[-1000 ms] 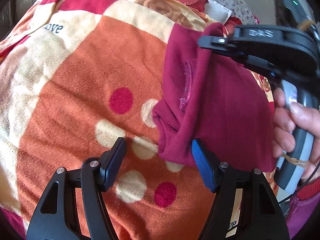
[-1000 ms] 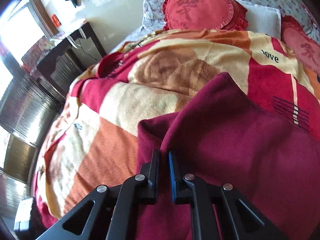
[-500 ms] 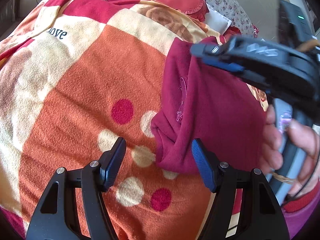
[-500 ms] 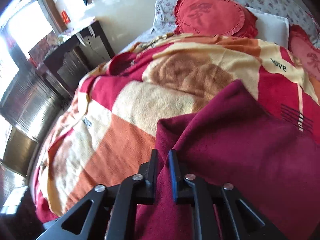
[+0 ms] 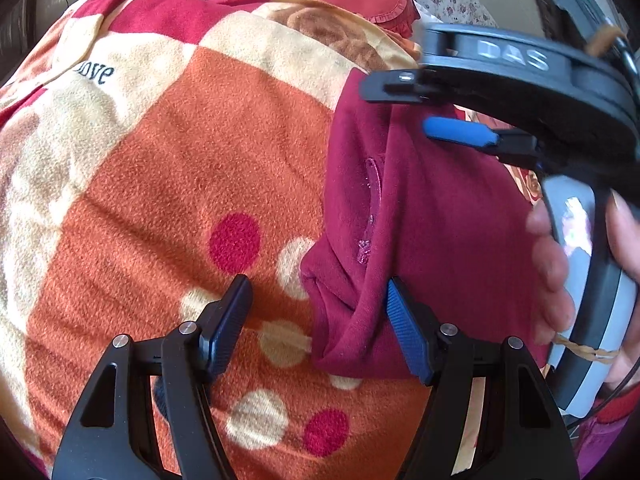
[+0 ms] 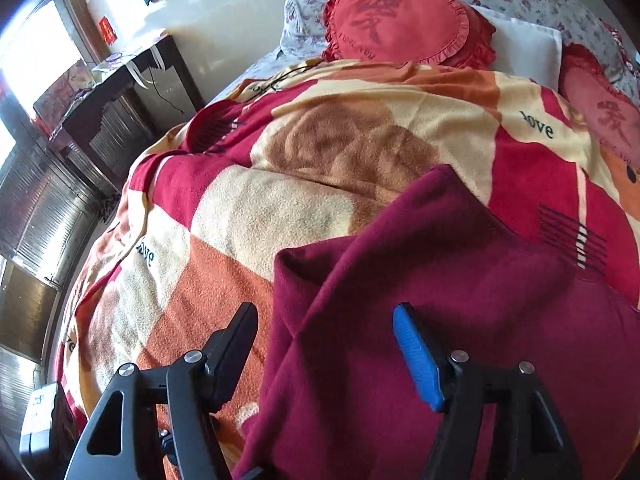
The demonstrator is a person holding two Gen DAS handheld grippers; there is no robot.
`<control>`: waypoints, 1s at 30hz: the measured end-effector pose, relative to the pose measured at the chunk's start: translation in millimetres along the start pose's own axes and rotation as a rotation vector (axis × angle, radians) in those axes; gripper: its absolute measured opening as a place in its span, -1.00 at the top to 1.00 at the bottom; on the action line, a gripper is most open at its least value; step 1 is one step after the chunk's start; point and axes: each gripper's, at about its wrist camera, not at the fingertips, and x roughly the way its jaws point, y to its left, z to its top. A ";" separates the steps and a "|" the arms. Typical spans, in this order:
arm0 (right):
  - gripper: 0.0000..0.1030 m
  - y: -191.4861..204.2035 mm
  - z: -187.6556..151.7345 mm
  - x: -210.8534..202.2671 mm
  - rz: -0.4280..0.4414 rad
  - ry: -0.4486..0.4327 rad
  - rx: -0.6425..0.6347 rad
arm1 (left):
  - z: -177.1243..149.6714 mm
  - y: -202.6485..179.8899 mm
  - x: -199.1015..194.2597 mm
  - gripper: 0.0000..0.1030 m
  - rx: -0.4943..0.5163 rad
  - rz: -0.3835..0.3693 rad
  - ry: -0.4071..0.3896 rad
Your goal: Fold small clothes
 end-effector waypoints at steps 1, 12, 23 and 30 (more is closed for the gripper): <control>-0.34 3.1 1.2 3.9 -0.012 0.009 -0.007 | 0.0 1.1 1.1 -0.40 -0.004 -0.009 -0.002; -0.81 38.5 9.1 45.8 -0.275 0.057 -0.173 | 3.6 11.3 8.1 -0.55 -0.004 -0.084 -0.015; 0.48 -10.8 9.9 0.3 -0.084 -0.022 -0.039 | 26.7 -1.3 20.6 -0.56 0.063 -0.103 -0.016; 0.50 -21.4 8.6 -8.4 -0.005 -0.017 0.000 | 42.7 -11.5 40.8 -0.56 0.064 -0.150 0.013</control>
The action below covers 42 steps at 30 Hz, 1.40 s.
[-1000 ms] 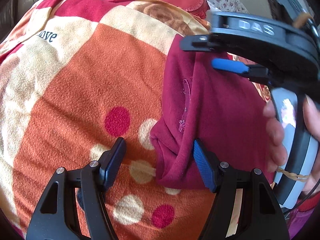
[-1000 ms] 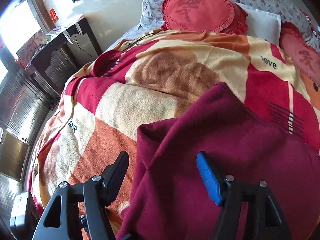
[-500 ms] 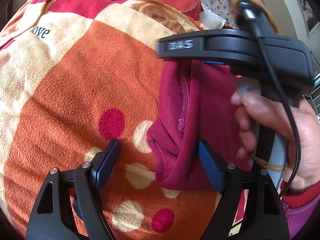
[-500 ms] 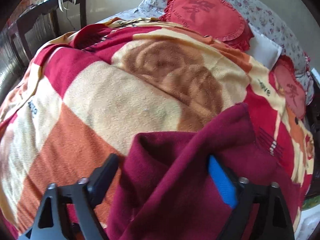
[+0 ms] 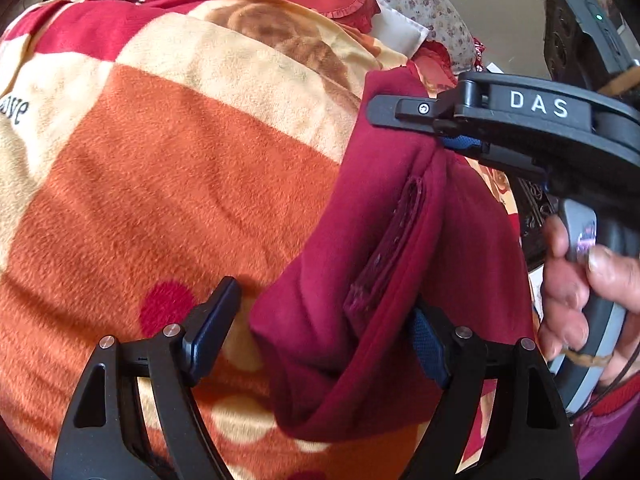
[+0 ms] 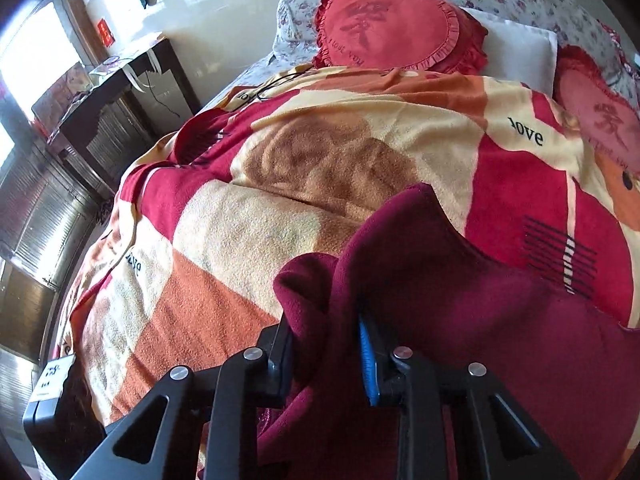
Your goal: Fold small clothes
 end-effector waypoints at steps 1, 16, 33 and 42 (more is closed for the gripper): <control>0.50 0.9 0.6 1.7 0.003 0.005 -0.001 | 1.3 0.7 1.3 -0.55 -0.009 -0.013 -0.005; 0.06 28.7 9.8 33.5 -0.181 0.057 -0.137 | -8.1 -7.7 1.8 -0.58 0.023 0.011 -0.018; 0.56 -27.9 -3.4 -39.8 0.141 -0.066 0.059 | -13.6 -78.9 -40.4 0.44 0.116 -0.031 -0.082; 0.61 -59.6 -11.3 -94.8 0.177 -0.153 0.102 | -13.1 -137.5 -51.8 0.44 0.211 -0.018 -0.082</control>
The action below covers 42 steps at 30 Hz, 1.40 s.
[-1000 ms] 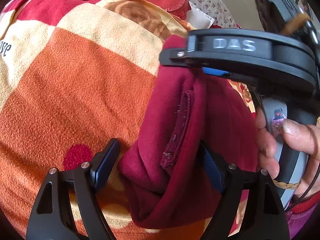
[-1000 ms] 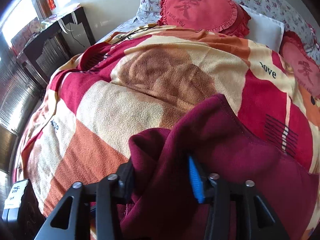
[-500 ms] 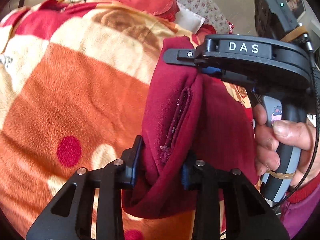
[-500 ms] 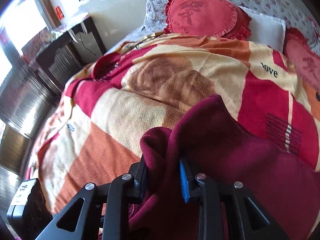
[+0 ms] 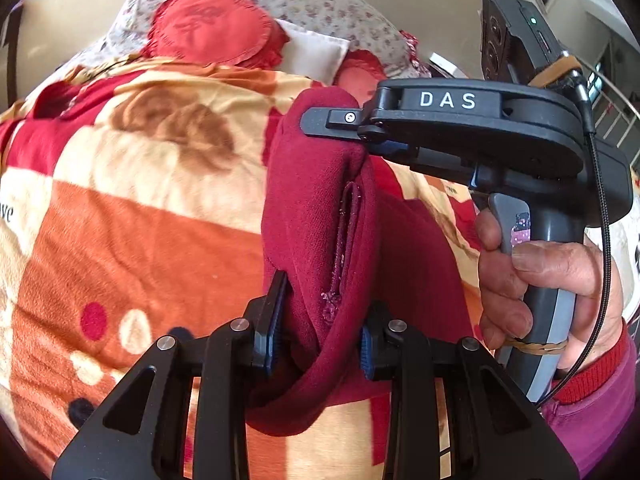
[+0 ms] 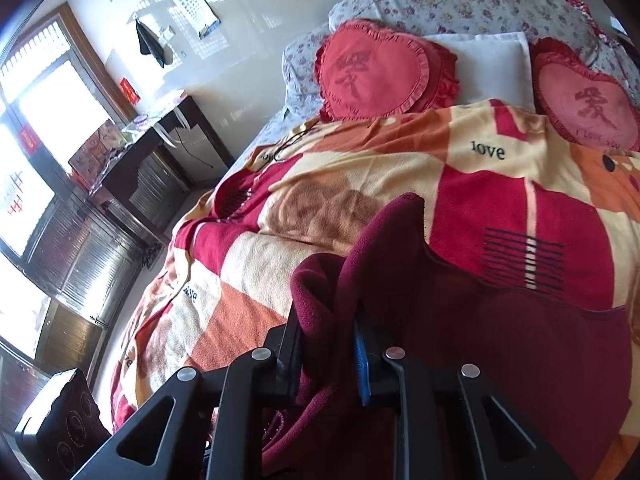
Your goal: Fold small clothes
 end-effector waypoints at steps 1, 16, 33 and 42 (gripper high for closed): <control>0.61 -4.3 -0.6 -5.1 0.002 -0.006 0.005 | -1.2 -7.2 -0.5 0.44 0.011 0.001 0.004; 0.66 -95.5 -28.0 -91.8 -0.026 -0.108 0.123 | -1.2 -107.6 44.4 0.44 0.178 -0.049 0.069; 0.81 -205.6 -70.0 -119.7 -0.114 -0.100 0.275 | -27.2 -176.9 123.1 0.91 0.248 -0.098 0.232; 0.05 -216.3 -99.0 -137.5 -0.097 -0.160 0.355 | -30.7 -170.7 94.5 0.81 0.238 -0.166 0.290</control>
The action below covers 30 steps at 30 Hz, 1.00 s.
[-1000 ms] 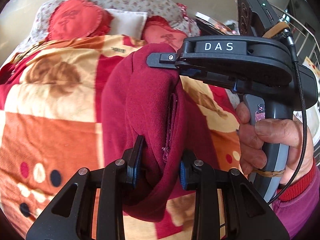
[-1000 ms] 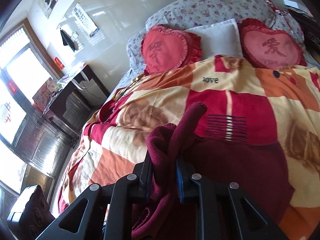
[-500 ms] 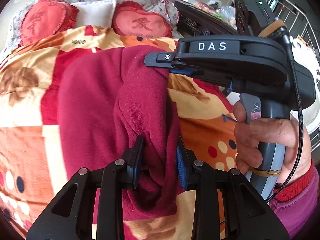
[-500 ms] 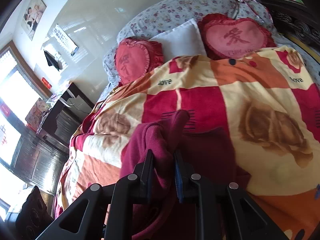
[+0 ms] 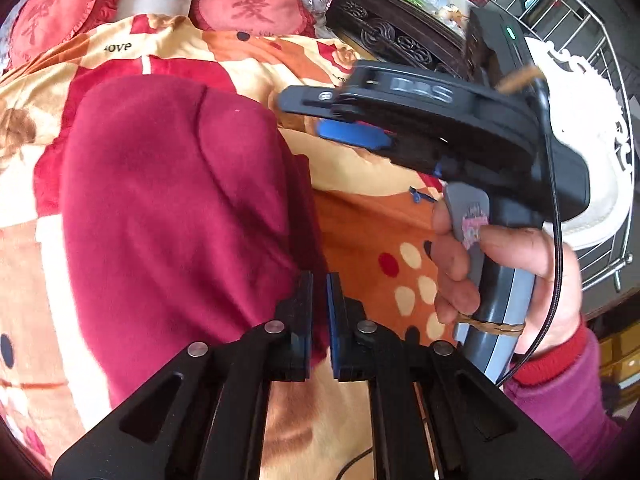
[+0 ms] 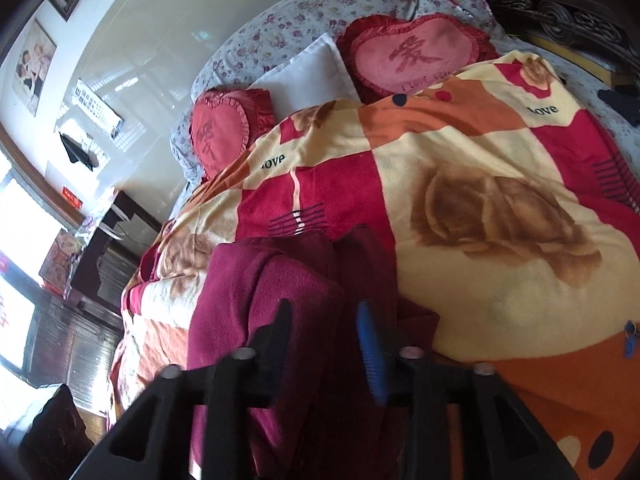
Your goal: Fold small clothes
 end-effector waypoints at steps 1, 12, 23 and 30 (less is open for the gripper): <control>0.01 -0.3 -2.8 -4.1 0.021 -0.009 0.013 | -1.8 2.1 -5.5 0.73 0.001 -0.003 -0.001; -0.23 6.2 -46.3 17.3 0.102 0.100 0.052 | -30.1 50.1 -34.0 0.19 -0.038 0.094 -0.037; -0.45 -14.1 -55.5 33.9 0.227 0.086 0.214 | -33.3 55.0 -7.4 0.17 -0.023 0.123 -0.002; -0.58 -6.1 -57.1 46.8 0.259 0.085 0.185 | -33.4 59.0 -8.3 0.17 -0.041 0.108 0.000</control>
